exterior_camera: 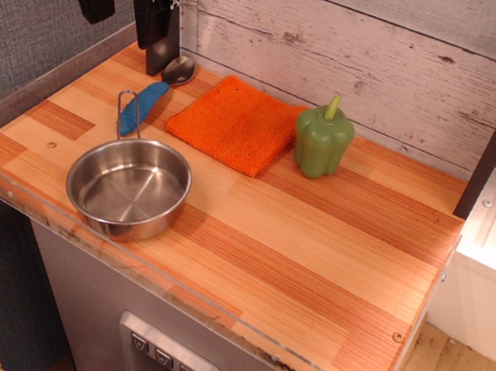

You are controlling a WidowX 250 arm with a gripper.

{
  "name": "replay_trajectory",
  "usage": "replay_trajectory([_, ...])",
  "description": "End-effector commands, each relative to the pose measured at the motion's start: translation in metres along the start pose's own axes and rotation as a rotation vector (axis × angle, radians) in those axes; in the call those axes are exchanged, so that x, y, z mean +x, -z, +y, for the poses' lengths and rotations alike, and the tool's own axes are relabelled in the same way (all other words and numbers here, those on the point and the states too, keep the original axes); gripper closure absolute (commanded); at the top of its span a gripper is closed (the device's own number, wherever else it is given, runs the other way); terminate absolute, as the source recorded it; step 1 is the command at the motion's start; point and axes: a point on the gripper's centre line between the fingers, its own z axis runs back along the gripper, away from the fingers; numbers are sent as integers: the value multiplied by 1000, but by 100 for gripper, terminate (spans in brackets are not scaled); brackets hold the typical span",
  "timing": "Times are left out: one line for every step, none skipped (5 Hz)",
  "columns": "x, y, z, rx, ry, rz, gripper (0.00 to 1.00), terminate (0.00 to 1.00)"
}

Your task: Place the spoon below the pepper to its right.

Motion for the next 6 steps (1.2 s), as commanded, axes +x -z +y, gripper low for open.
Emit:
replay_trajectory([0,0,0,0,0,0,0,0])
replay_trajectory([25,10,15,18,-51,-31,0,0])
replay_trajectory([45,26,27,46,-98,-43,0,0])
replay_trajectory([58,43,37,67,-131,-36,0,0])
replay_trajectory([57,56,40,86,-131,-11,0,0])
replay_trajectory([54,66,44,88,-148,20,0,0])
